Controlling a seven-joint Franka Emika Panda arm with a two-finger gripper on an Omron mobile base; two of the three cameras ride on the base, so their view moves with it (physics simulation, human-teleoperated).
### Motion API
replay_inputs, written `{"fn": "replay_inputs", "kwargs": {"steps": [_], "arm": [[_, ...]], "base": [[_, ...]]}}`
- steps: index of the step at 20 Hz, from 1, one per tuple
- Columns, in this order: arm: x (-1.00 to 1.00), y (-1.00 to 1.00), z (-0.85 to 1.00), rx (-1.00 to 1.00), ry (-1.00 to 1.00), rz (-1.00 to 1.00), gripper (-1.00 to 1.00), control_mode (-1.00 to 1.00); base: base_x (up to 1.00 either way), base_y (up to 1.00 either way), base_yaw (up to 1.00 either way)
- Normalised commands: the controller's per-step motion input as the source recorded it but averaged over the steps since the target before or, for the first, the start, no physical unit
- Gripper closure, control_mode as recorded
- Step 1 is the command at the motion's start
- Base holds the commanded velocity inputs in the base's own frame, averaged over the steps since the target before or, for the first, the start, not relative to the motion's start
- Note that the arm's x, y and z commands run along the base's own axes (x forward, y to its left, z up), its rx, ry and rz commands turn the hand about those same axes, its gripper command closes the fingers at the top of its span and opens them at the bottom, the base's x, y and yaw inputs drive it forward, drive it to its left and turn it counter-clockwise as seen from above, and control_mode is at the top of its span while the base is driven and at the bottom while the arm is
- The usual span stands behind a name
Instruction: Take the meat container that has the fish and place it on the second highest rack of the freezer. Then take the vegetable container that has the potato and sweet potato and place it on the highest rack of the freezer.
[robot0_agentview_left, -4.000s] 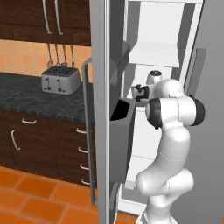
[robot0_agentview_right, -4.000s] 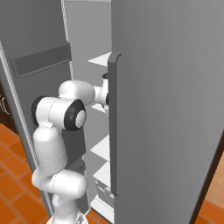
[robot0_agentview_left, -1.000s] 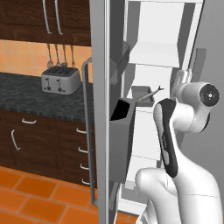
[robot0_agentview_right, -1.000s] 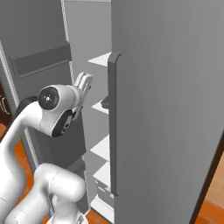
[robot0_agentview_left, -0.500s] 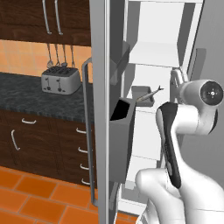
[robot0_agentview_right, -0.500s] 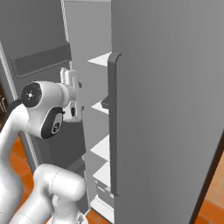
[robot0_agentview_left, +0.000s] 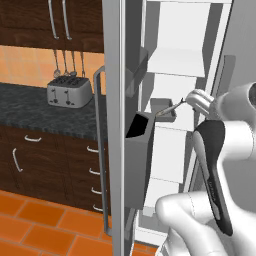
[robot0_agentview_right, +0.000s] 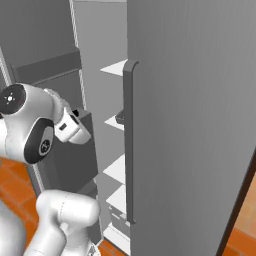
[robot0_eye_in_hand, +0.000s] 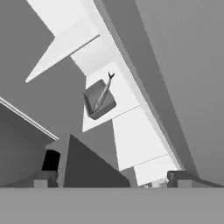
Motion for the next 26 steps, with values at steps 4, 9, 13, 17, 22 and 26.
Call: {"fn": "replay_inputs", "kwargs": {"steps": [4, 9, 13, 17, 22, 26], "arm": [[-0.52, 0.15, -0.17, -0.69, 0.45, 0.56, -1.0, -1.0], [-0.99, 0.23, -0.73, -0.13, 0.12, 0.42, -1.0, -1.0], [-0.51, 0.08, -0.43, -0.05, 0.16, 0.27, -1.0, -1.0], [-0.04, 0.0, -0.16, -0.04, 0.08, 0.03, -1.0, -1.0], [0.0, 0.0, 0.0, 0.0, 0.0, 0.0, -1.0, -1.0], [-0.08, 0.0, 0.0, 0.0, 0.0, 0.0, -1.0, 1.0]], "base": [[0.0, 0.0, 0.0], [0.0, 0.0, 0.0], [0.0, 0.0, 0.0], [0.0, 0.0, 0.0], [0.0, 0.0, 0.0], [-0.09, 0.0, 0.0]]}}
